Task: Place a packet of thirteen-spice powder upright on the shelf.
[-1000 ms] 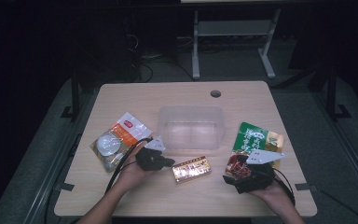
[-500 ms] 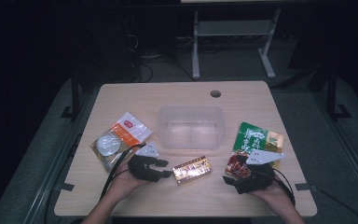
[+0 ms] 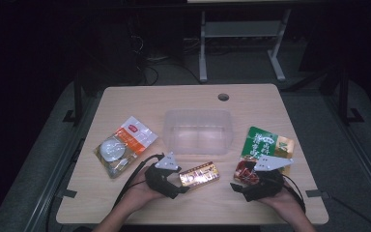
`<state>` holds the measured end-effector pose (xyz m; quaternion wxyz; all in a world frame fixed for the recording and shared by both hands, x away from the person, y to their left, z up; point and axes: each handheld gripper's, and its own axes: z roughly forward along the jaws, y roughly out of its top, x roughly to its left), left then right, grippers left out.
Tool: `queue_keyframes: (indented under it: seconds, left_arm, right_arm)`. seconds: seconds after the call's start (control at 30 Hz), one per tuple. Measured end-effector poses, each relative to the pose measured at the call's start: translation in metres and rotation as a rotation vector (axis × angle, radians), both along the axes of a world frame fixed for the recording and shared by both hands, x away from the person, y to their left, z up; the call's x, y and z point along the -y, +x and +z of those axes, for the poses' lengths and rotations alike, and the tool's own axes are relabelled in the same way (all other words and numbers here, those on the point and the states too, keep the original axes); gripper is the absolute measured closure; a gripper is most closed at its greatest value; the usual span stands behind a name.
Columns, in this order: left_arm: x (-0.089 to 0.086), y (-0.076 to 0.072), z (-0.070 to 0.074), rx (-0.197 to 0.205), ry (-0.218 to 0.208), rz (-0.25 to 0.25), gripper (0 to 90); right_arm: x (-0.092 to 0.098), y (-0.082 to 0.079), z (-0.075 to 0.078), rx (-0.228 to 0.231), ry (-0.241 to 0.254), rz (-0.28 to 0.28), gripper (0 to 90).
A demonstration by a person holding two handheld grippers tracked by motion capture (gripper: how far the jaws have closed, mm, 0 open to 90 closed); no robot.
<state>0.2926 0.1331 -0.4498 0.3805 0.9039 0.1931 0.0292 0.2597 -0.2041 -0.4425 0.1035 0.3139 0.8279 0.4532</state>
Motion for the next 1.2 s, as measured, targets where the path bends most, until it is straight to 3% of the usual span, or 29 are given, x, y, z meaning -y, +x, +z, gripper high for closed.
queue_keyframes:
  seconds: [0.17,0.3,0.77,1.0,1.2]
  left_arm:
    - [0.010,0.001,-0.007,0.016,0.062,-0.007,21.2]
    - [0.014,0.001,-0.010,0.025,0.081,-0.014,19.3]
    - [0.024,0.000,-0.017,0.043,0.120,-0.033,15.2]
    - [0.024,0.000,-0.018,0.049,0.115,-0.042,15.6]
    - [0.021,0.001,-0.015,0.052,0.103,-0.028,31.1]
  right_arm:
    - [0.000,-0.001,0.000,0.005,-0.001,0.002,6.4]
    - [0.000,-0.001,0.000,0.002,-0.003,0.001,6.4]
    - [0.001,-0.001,0.000,0.003,-0.006,0.000,6.5]
    - [0.001,-0.001,0.000,0.003,-0.007,-0.001,6.6]
    - [0.000,-0.001,0.000,0.001,-0.008,-0.001,6.6]
